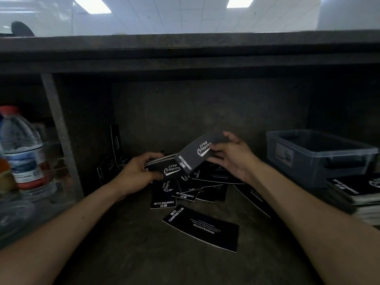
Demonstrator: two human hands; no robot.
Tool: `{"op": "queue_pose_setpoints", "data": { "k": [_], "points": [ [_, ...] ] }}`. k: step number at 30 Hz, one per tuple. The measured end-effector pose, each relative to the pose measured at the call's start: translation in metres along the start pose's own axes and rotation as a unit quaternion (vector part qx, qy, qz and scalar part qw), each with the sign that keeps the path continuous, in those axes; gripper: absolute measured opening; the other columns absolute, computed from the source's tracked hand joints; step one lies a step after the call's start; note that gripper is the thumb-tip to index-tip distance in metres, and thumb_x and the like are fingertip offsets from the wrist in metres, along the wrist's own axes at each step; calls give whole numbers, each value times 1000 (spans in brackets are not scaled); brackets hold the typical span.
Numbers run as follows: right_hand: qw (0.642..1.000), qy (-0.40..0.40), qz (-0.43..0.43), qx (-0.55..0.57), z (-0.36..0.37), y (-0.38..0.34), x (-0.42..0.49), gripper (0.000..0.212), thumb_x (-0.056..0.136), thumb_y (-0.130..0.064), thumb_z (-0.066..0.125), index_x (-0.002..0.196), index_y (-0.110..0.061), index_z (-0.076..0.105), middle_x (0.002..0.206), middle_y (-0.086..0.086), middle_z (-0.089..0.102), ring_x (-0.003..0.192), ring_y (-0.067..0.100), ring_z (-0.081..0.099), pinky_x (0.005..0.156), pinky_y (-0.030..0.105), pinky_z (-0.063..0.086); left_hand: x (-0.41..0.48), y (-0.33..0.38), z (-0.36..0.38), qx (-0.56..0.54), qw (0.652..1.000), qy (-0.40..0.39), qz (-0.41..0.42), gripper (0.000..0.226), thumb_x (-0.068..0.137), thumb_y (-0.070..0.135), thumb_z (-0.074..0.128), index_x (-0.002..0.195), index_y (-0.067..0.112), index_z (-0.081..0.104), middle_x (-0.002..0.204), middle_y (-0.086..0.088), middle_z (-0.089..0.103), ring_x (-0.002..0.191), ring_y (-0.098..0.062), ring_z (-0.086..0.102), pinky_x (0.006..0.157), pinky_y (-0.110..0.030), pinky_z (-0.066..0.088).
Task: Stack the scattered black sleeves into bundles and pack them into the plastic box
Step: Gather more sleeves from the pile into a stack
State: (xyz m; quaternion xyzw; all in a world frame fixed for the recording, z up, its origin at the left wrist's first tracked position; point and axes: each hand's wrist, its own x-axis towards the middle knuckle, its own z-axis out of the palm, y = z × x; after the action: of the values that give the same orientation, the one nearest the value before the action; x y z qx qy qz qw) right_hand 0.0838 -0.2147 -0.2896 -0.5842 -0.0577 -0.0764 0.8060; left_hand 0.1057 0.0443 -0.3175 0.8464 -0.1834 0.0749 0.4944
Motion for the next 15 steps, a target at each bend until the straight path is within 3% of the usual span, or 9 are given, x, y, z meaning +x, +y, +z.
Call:
{"op": "queue_pose_setpoints", "data": {
  "k": [2, 4, 5, 7, 8, 11, 13, 15],
  "points": [
    [999, -11, 30, 20, 3, 9, 2, 28, 88, 6, 63, 108, -13, 57, 109, 12, 71, 99, 28, 71, 82, 41, 60, -2, 0, -1, -1, 1000, -11, -1, 62, 73, 1, 84, 126, 24, 60, 109, 9, 69, 83, 9, 68, 69, -2, 48],
    [993, -15, 38, -112, 1, 21, 1, 30, 83, -1, 74, 107, -13, 61, 108, 9, 72, 99, 23, 71, 83, 33, 57, -4, 1, -2, -10, 1000, -18, -4, 66, 67, 13, 90, 124, 27, 60, 108, 9, 71, 89, 7, 69, 75, -7, 51],
    [969, -2, 14, -246, -1, 26, 2, 31, 78, -5, 79, 104, -15, 64, 102, 5, 73, 95, 19, 70, 80, 27, 55, -4, 1, -2, -10, 1000, -18, -4, 65, 66, 18, 91, 123, 29, 61, 109, 11, 71, 91, 6, 69, 77, -9, 52],
    [885, 12, -40, -464, -2, 29, 2, 32, 71, -16, 87, 98, -20, 70, 91, -5, 70, 88, 12, 66, 77, 23, 49, -4, 0, -1, -3, 1000, -8, 3, 57, 72, 22, 87, 122, 30, 61, 110, 13, 69, 95, 5, 68, 78, -8, 51],
    [859, 9, -46, -510, -3, 28, 3, 37, 67, -22, 90, 100, -21, 72, 91, -7, 70, 88, 10, 65, 80, 23, 48, -3, -1, -1, 2, 1000, -1, 14, 51, 77, 20, 84, 122, 27, 62, 112, 13, 68, 97, 4, 67, 79, -8, 51],
    [826, -26, -2, -562, -11, 15, 5, 64, 57, -26, 95, 115, -17, 69, 105, -1, 71, 100, 14, 66, 94, 30, 52, 1, -4, 0, 0, 1000, 10, 25, 40, 85, 4, 74, 120, 23, 63, 115, 8, 68, 101, 1, 65, 86, -10, 53],
    [789, -73, 24, -609, -20, 6, 4, 60, 61, -26, 93, 115, -19, 70, 108, -4, 70, 101, 11, 65, 97, 27, 51, 2, -2, 1, -31, 999, 9, -1, 40, 88, -4, 66, 119, 21, 63, 112, 5, 69, 95, -2, 66, 79, -8, 53],
    [760, -106, 29, -640, -28, -1, -1, 46, 66, -27, 90, 109, -25, 74, 98, -12, 69, 96, 6, 64, 89, 18, 49, 3, 0, 3, -55, 998, 11, -20, 40, 90, -8, 57, 120, 18, 63, 107, 1, 70, 89, -7, 66, 74, -10, 54]
  ]
}}
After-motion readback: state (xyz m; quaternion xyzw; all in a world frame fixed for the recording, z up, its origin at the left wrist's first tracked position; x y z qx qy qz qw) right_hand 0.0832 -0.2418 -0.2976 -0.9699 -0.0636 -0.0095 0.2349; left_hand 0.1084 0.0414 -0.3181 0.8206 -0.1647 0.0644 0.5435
